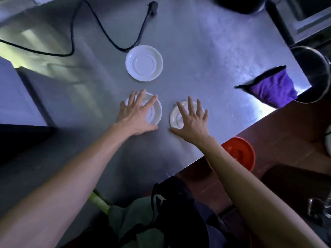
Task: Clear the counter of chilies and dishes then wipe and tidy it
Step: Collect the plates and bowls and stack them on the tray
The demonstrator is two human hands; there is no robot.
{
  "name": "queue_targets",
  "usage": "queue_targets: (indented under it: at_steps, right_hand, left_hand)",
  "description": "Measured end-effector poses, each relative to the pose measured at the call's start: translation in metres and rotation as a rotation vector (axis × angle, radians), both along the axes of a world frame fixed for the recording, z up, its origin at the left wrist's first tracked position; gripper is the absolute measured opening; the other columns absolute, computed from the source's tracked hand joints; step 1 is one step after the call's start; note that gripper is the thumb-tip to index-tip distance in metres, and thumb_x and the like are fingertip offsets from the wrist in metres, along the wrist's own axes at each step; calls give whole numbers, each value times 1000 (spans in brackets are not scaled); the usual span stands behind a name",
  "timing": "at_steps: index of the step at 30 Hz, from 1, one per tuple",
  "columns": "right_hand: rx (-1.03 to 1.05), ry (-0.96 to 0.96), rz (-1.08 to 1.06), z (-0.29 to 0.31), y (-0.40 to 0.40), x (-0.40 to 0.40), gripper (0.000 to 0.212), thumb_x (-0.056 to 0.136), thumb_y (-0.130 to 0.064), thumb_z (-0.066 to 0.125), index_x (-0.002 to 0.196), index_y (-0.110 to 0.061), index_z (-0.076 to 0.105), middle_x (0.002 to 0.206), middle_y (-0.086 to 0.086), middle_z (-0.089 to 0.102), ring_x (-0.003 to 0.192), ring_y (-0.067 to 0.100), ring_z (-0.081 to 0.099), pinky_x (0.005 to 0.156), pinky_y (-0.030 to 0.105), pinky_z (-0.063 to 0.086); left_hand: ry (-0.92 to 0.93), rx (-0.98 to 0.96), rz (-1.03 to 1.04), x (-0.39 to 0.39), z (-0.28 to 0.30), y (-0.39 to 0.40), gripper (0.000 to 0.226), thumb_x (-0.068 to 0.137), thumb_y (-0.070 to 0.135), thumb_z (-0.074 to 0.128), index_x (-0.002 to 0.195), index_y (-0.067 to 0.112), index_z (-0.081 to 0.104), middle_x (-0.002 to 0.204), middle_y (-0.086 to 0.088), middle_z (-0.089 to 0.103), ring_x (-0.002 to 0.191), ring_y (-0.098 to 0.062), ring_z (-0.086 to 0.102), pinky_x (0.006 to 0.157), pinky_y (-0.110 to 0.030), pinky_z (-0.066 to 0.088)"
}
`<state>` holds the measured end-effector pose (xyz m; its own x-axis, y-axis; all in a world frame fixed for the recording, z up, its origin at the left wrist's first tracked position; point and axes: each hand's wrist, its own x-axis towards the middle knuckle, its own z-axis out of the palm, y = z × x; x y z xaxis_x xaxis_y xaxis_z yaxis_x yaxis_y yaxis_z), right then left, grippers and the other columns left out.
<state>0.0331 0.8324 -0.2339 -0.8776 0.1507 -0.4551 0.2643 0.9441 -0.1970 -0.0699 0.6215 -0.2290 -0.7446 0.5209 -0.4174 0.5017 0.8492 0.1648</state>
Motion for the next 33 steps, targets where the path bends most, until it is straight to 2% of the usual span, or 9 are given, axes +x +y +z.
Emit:
queue_targets:
  at_steps: [5, 12, 16, 25, 33]
  right_hand:
    - [-11, -79, 7, -10, 7, 1, 121, 68, -80, 65, 156, -37, -6, 165, 4, -21, 149, 40, -23, 114, 72, -1]
    - [39, 1, 73, -14, 5, -3, 117, 64, -78, 66, 155, -36, 3, 165, 6, -5, 150, 41, -4, 113, 64, 18]
    - [23, 26, 120, -11, -5, -13, 116, 63, -80, 64, 154, -37, 6, 164, 5, -1, 149, 39, 1, 109, 61, 23]
    - [-26, 143, 318, 10, -70, -21, 114, 59, -78, 64, 152, -37, 11, 163, 5, 6, 146, 39, 9, 104, 60, 29]
    - [-38, 233, 576, 38, -158, 24, 115, 60, -78, 68, 153, -36, 15, 163, 6, 7, 145, 39, 12, 106, 61, 30]
  left_hand:
    - [-19, -22, 5, 7, 0, 8, 115, 59, 81, 62, 150, 48, 1, 162, 4, -4, 148, -30, 1, 108, -61, 28]
    - [-6, -40, 57, 16, 2, 2, 115, 59, 81, 61, 151, 48, 0, 162, 2, -4, 149, -31, 2, 107, -61, 29]
    - [11, -45, 116, 24, 7, -12, 116, 58, 81, 62, 150, 48, 1, 162, 3, -4, 149, -31, 2, 106, -61, 29]
    - [91, -45, 336, 71, 27, -83, 116, 55, 81, 62, 150, 48, 5, 160, 3, 0, 146, -32, 6, 105, -62, 34]
    - [124, -13, 592, 175, 56, -176, 115, 58, 78, 67, 150, 47, 5, 161, 3, -3, 148, -30, 3, 109, -63, 29]
